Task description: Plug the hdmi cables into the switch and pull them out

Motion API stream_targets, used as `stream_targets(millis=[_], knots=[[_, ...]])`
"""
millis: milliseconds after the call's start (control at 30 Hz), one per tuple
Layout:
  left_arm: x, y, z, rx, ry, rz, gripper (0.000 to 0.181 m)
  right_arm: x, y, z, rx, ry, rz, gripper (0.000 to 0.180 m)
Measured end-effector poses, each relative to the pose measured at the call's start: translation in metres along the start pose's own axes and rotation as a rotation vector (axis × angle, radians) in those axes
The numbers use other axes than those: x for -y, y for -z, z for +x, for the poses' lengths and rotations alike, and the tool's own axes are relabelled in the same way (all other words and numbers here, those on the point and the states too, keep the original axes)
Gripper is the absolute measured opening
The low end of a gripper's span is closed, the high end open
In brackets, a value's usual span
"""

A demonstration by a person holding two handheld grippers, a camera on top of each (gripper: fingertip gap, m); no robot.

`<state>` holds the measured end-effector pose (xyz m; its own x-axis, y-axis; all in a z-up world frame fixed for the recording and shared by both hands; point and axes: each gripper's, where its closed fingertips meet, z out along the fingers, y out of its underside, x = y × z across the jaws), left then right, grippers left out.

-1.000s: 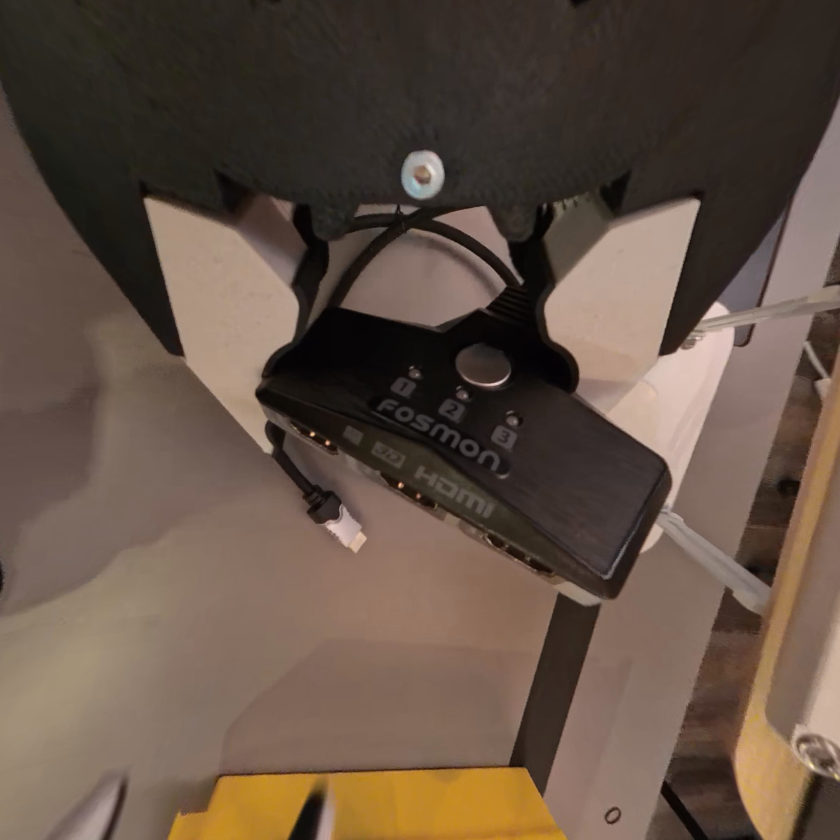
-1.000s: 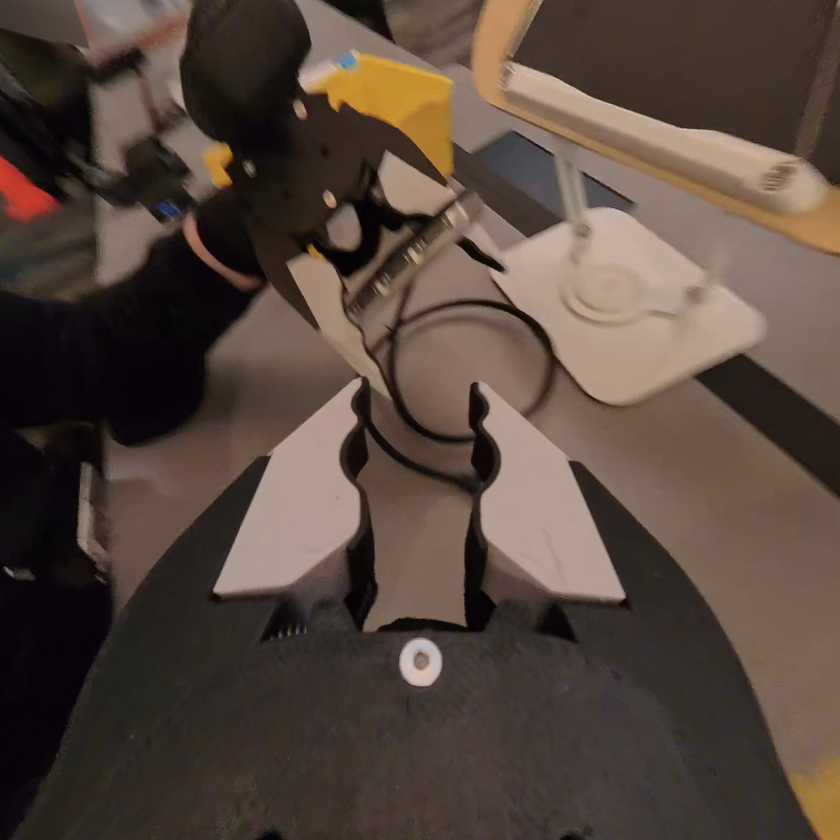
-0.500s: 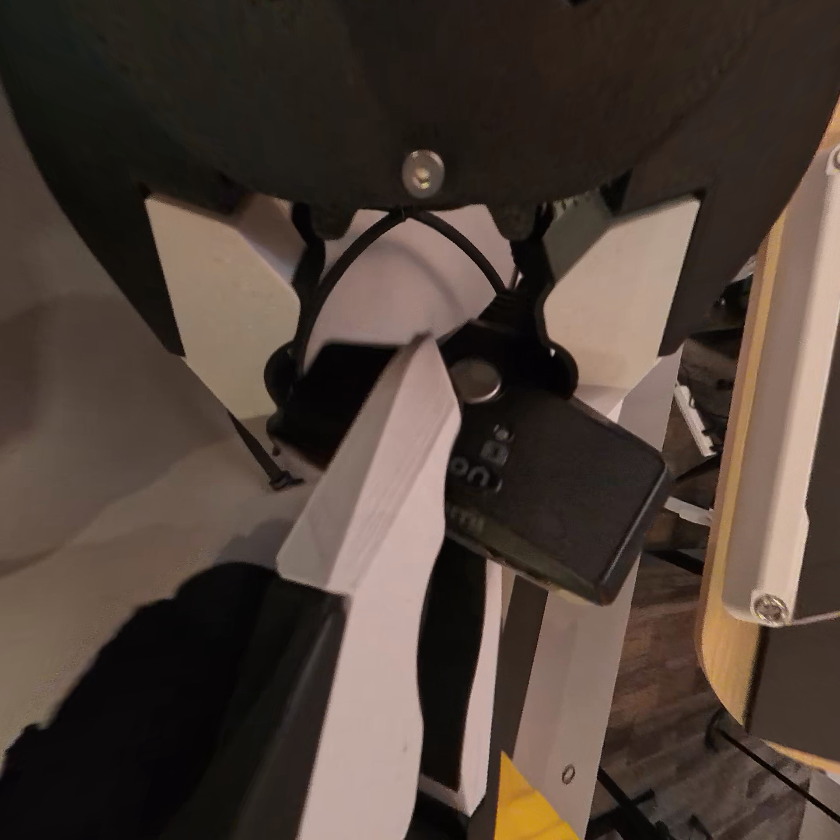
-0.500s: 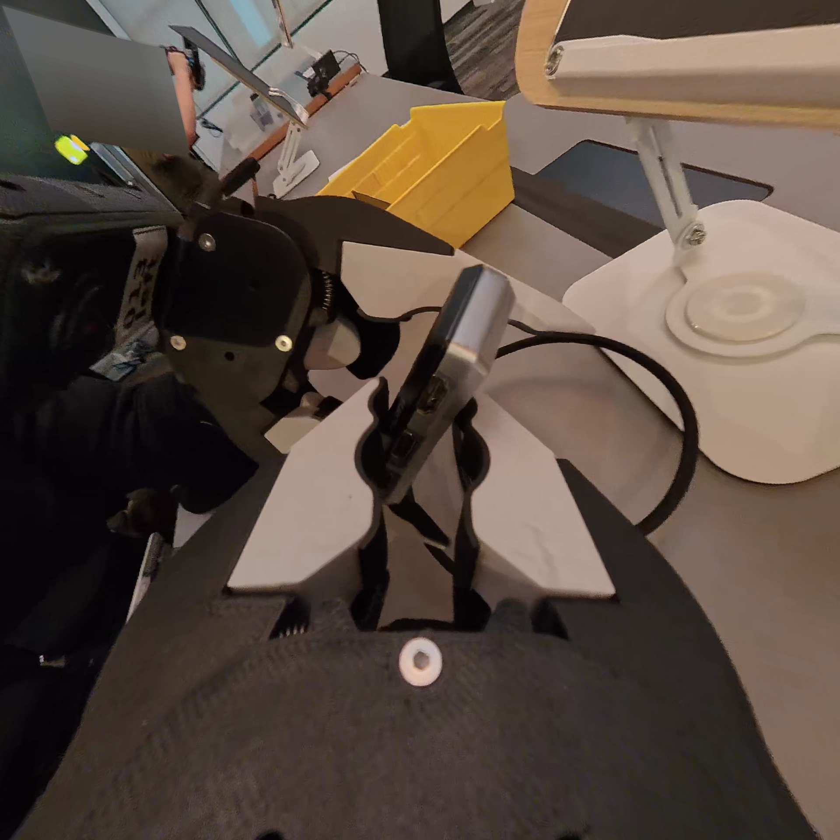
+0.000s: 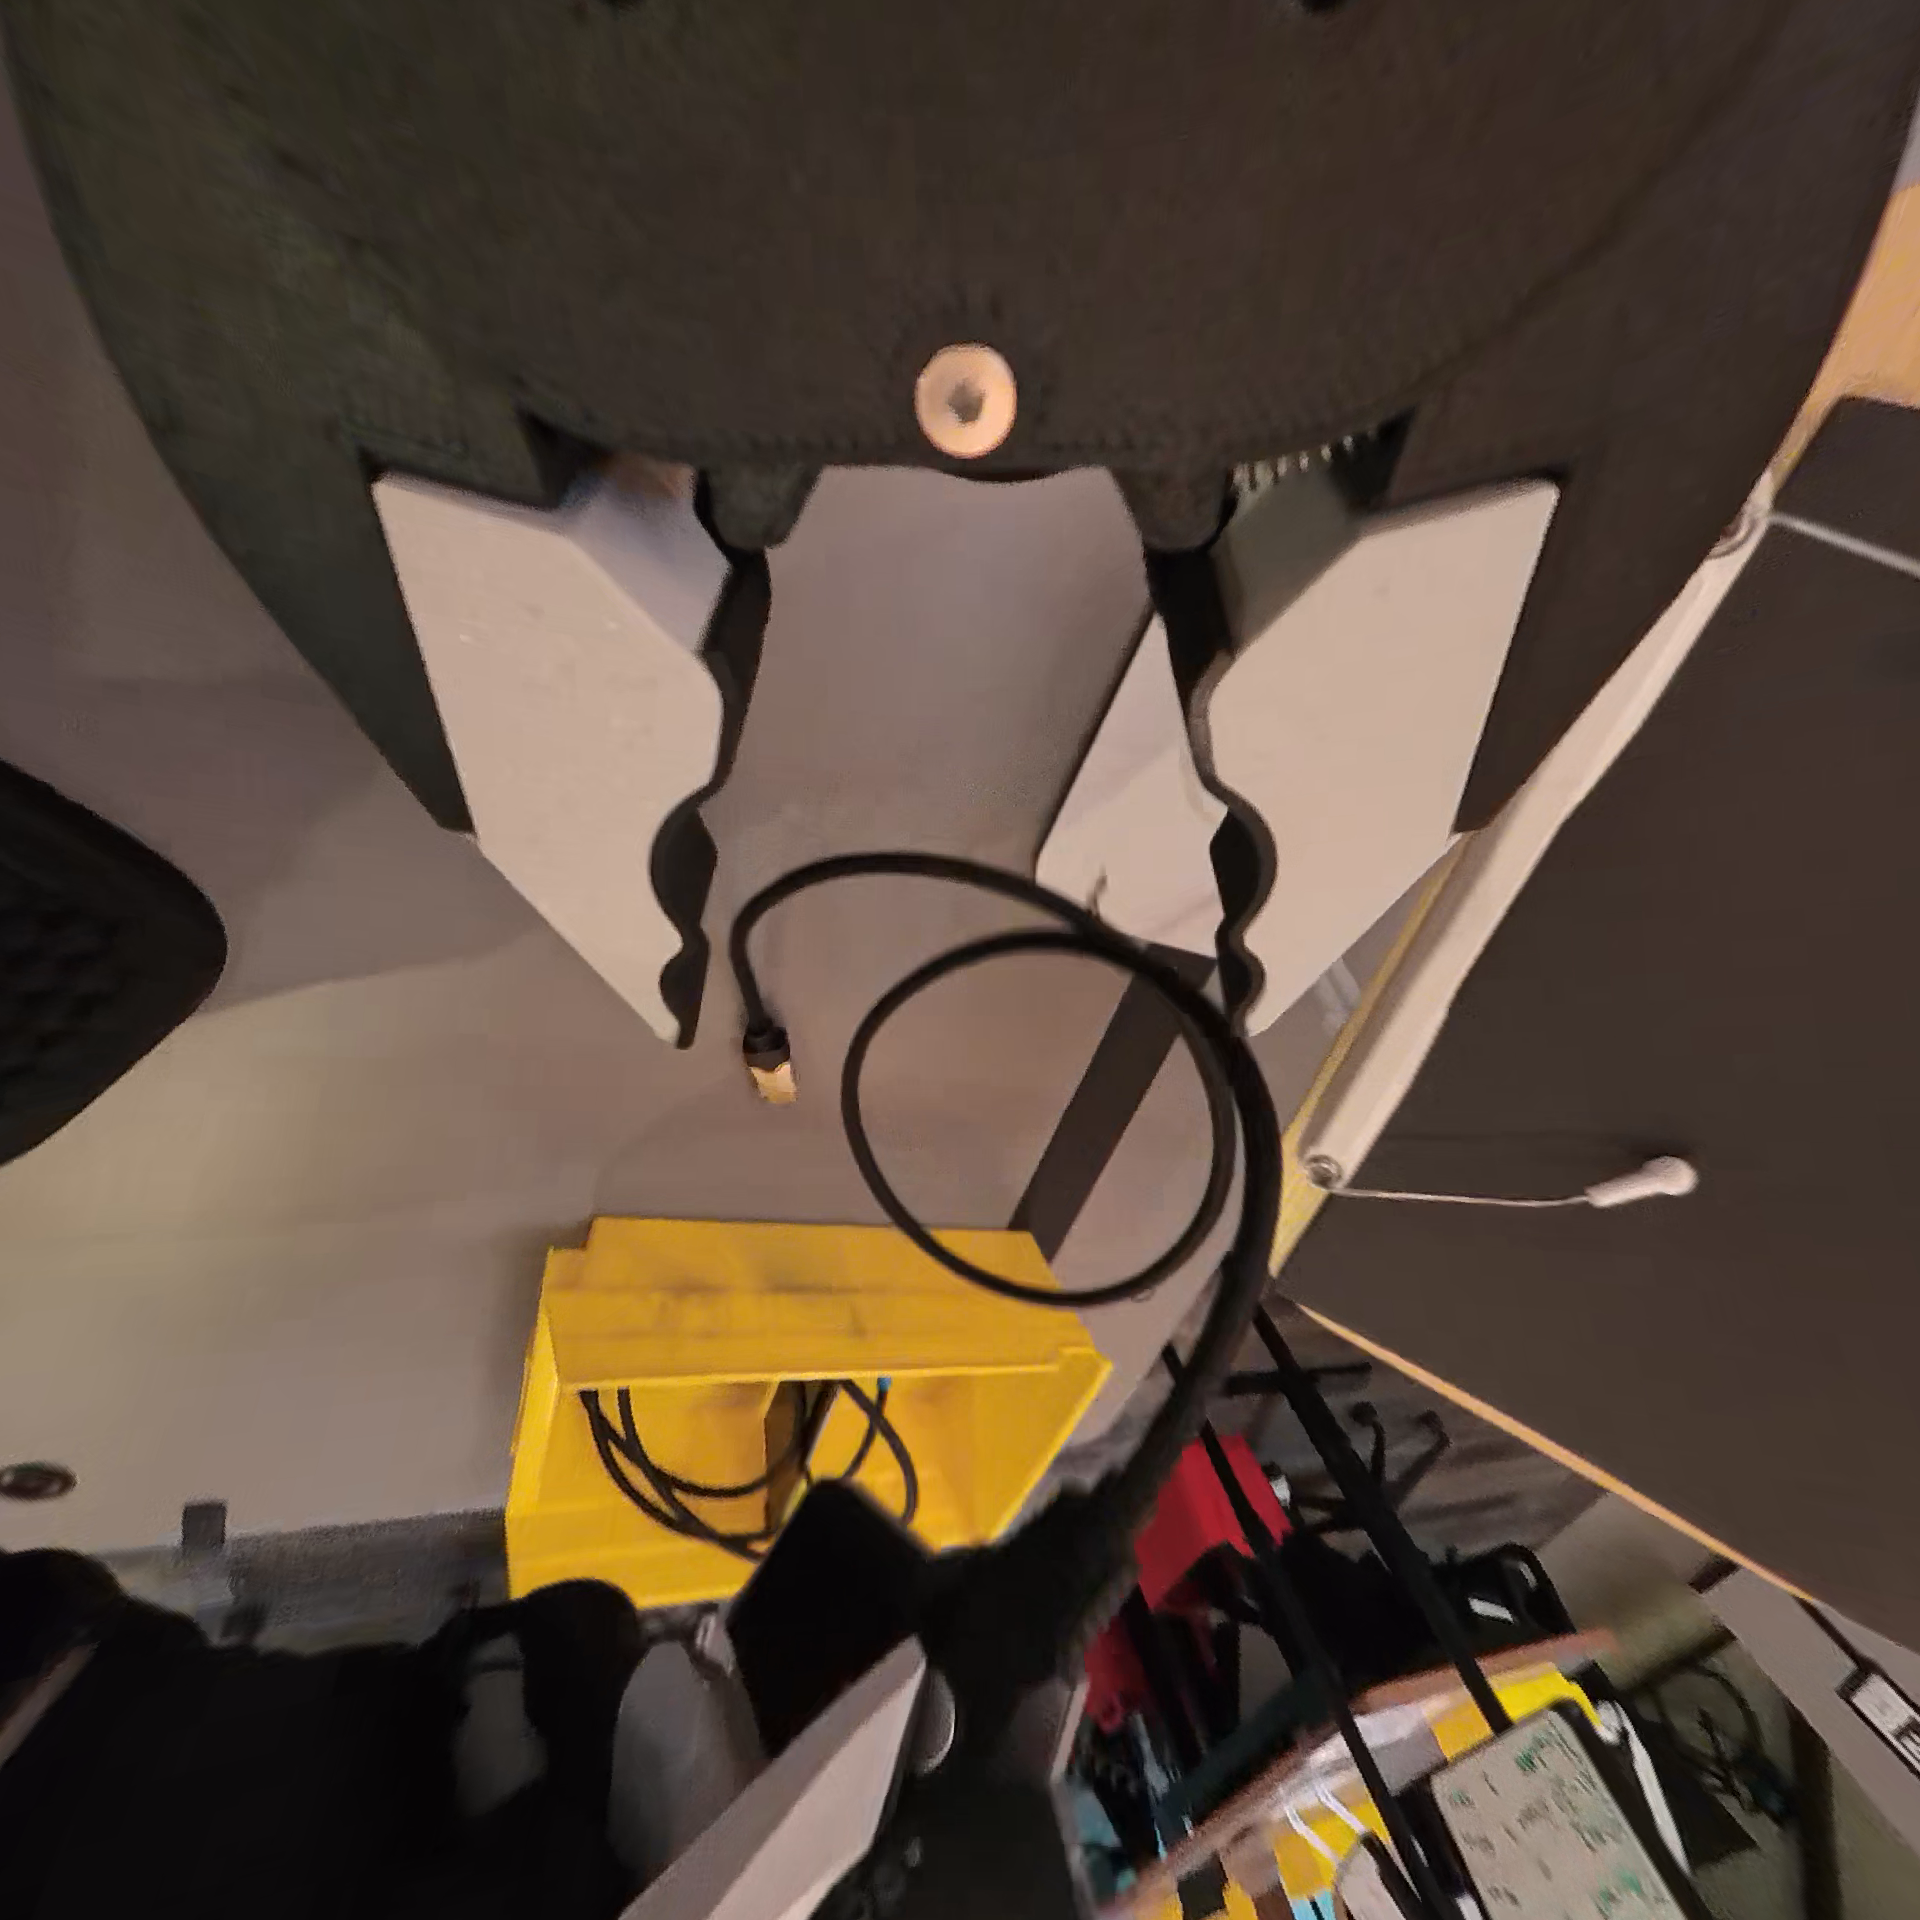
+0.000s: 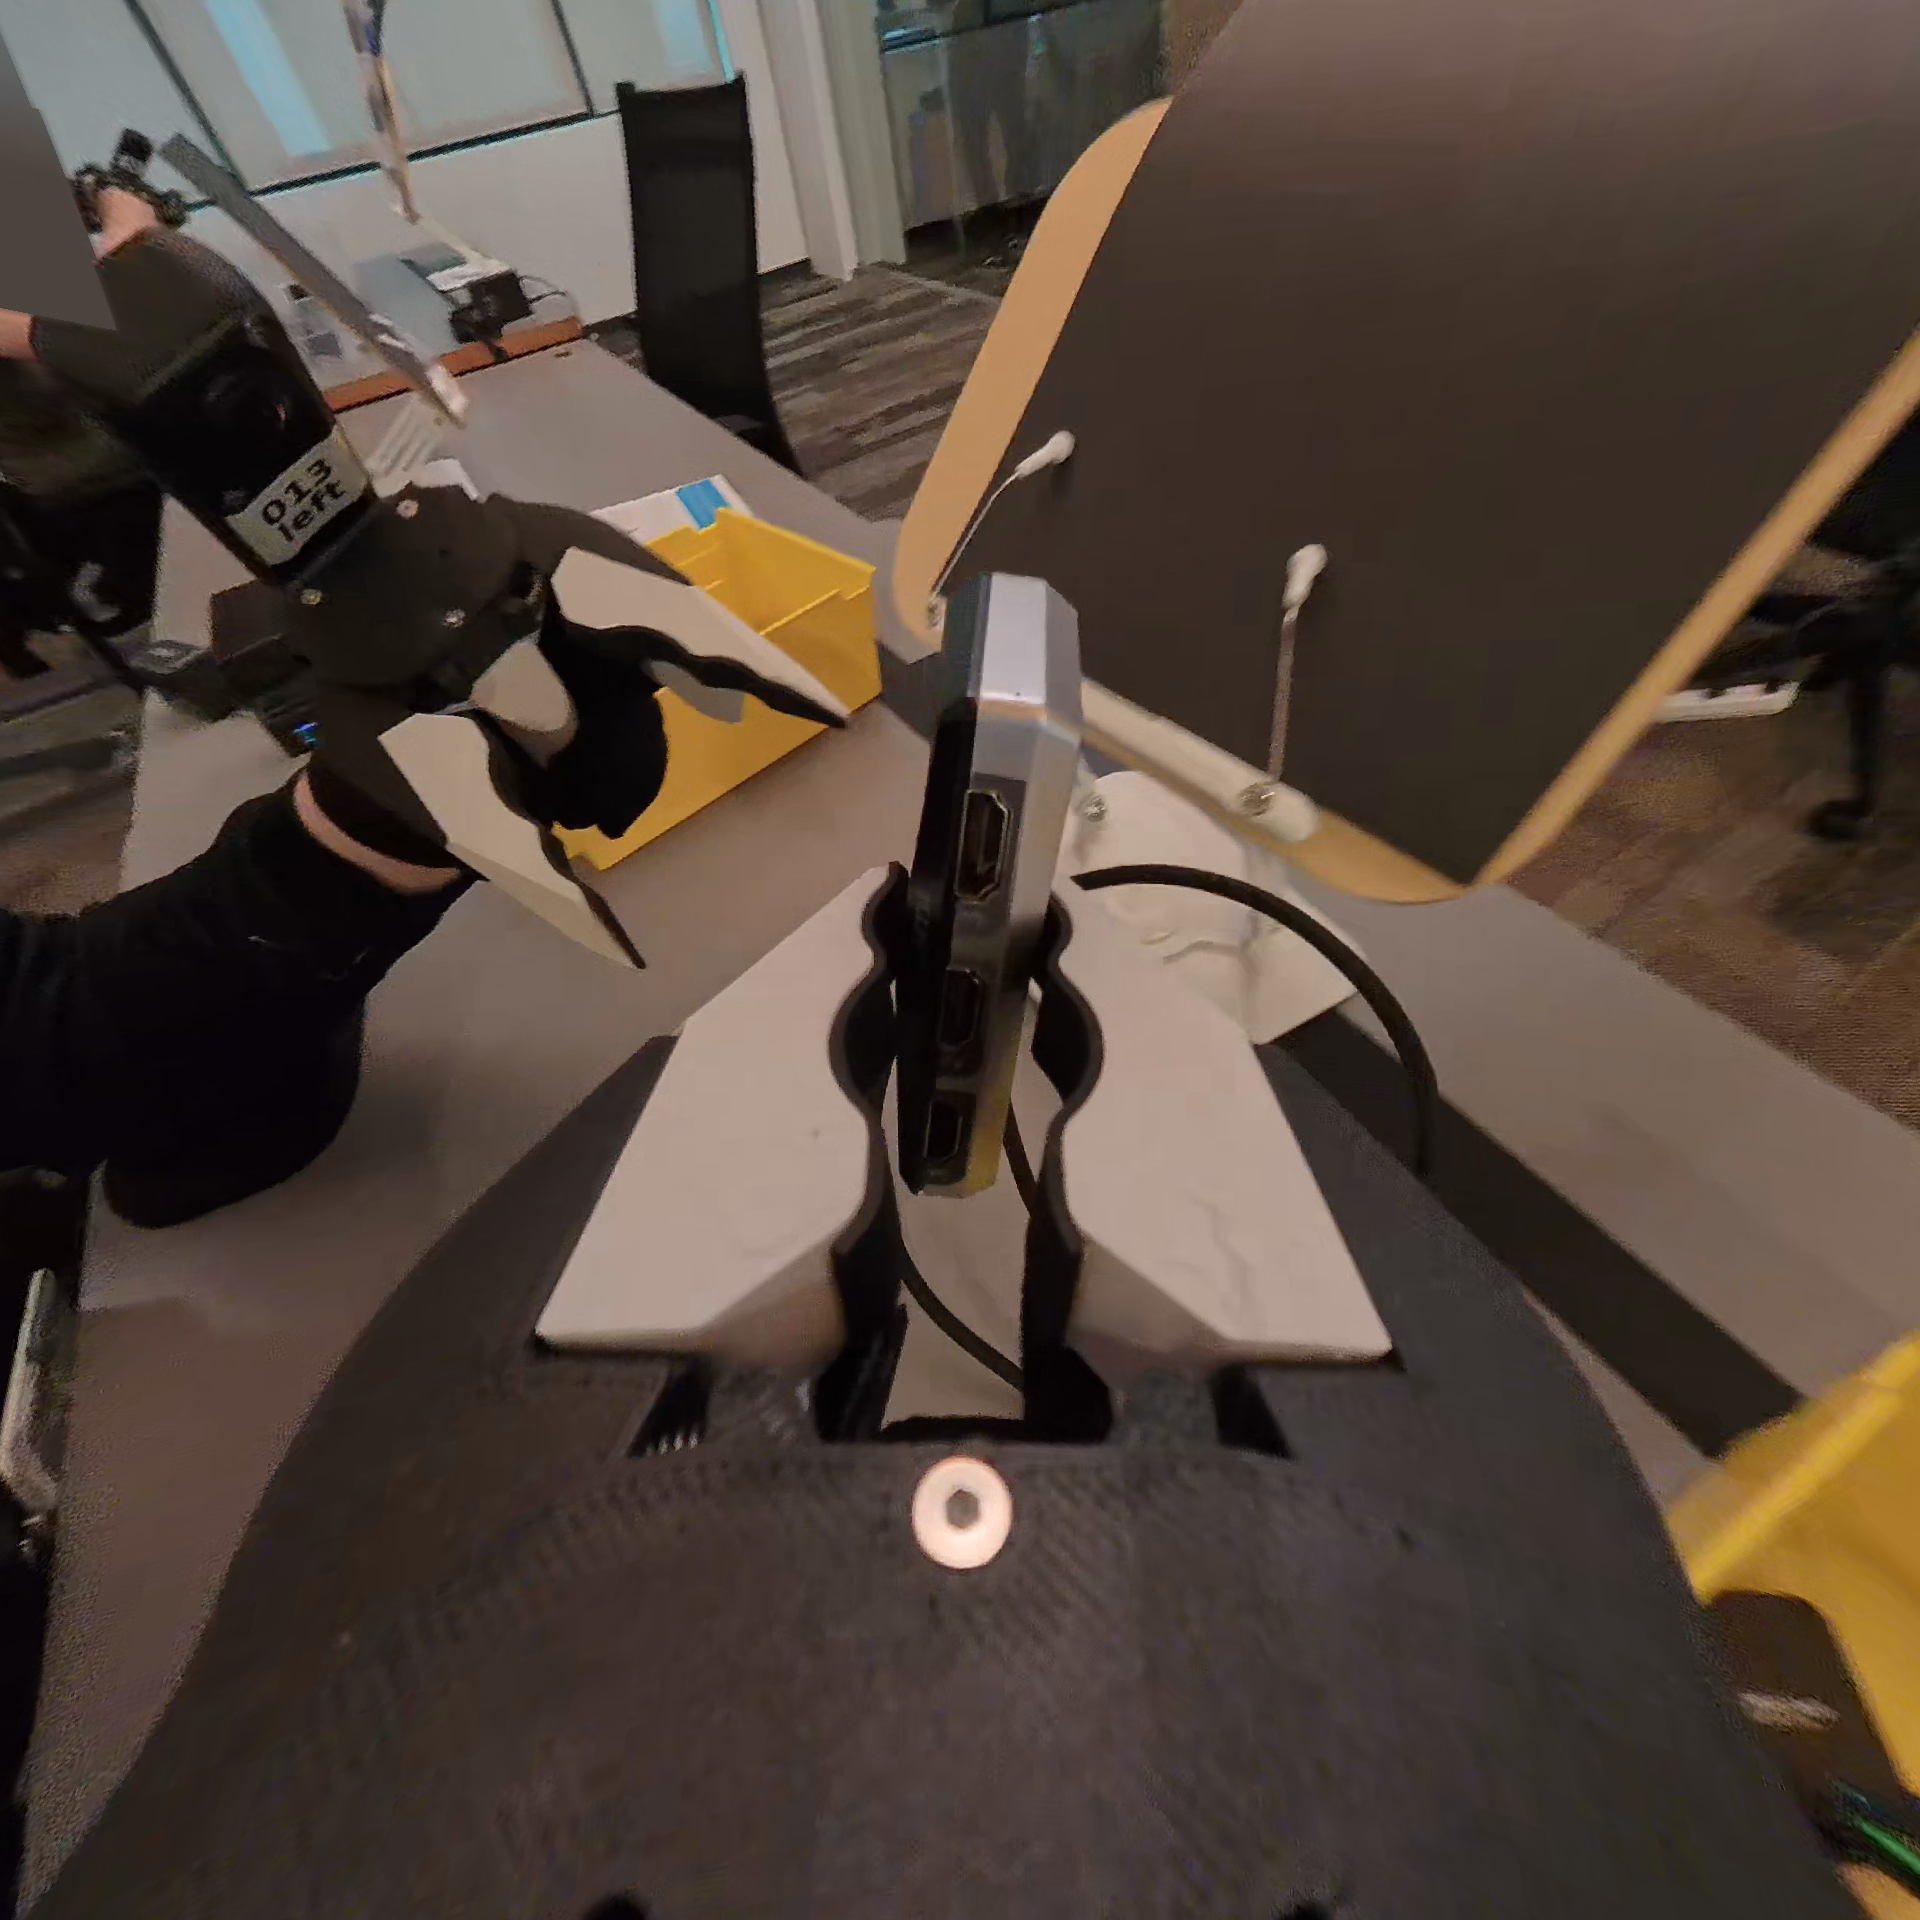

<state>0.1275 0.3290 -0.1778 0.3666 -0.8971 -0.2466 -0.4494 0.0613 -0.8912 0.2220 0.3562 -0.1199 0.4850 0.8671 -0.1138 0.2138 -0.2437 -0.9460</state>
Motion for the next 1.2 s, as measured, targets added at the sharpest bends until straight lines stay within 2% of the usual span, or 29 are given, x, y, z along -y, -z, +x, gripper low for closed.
stream_targets(millis=[533,700,900,1200], knots=[[-0.022,-0.004,-0.014,0.021,0.024,-0.051,0.085,0.15,0.141,0.09,-0.417,0.239,0.193,0.019],[-0.026,-0.006,-0.016,0.019,0.031,-0.059,0.084,0.181,0.177,0.116,-0.562,0.316,0.183,0.02],[-0.029,-0.007,-0.017,0.021,0.038,-0.066,0.083,0.174,0.197,0.147,-0.718,0.379,0.041,0.02],[-0.032,-0.007,-0.018,0.018,0.04,-0.071,0.083,0.117,0.192,0.176,-0.74,0.307,-0.055,0.02]])
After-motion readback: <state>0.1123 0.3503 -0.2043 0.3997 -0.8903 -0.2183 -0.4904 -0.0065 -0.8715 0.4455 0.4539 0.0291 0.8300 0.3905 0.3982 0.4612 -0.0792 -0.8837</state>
